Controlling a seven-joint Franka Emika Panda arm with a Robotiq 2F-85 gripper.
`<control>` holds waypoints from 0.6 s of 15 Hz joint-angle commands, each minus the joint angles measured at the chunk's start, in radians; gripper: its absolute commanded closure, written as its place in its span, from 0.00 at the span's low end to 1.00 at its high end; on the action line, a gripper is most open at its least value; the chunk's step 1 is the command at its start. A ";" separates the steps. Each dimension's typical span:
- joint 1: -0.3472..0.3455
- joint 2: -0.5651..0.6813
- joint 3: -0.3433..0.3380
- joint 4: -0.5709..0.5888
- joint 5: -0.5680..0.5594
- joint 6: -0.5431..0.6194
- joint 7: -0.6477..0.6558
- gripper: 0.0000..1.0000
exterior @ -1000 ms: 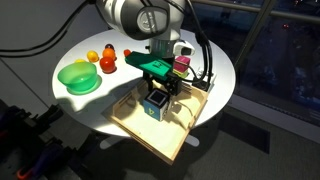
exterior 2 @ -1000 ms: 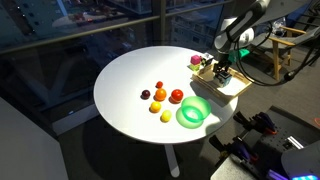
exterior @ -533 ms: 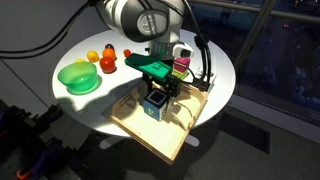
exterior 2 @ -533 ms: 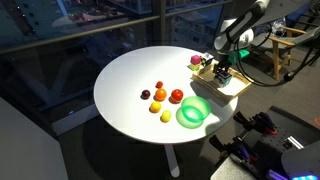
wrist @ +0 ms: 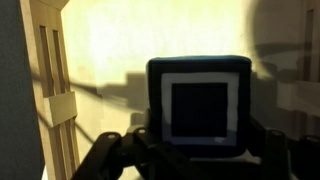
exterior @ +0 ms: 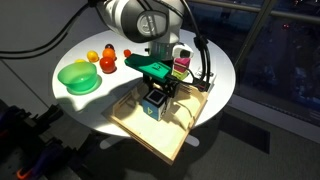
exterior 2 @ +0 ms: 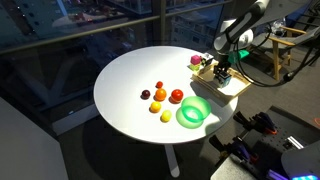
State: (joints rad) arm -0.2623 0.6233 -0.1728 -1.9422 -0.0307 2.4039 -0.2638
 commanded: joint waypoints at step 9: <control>-0.022 -0.006 0.022 0.000 -0.005 0.007 -0.012 0.87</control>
State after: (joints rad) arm -0.2623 0.6192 -0.1718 -1.9411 -0.0307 2.4038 -0.2639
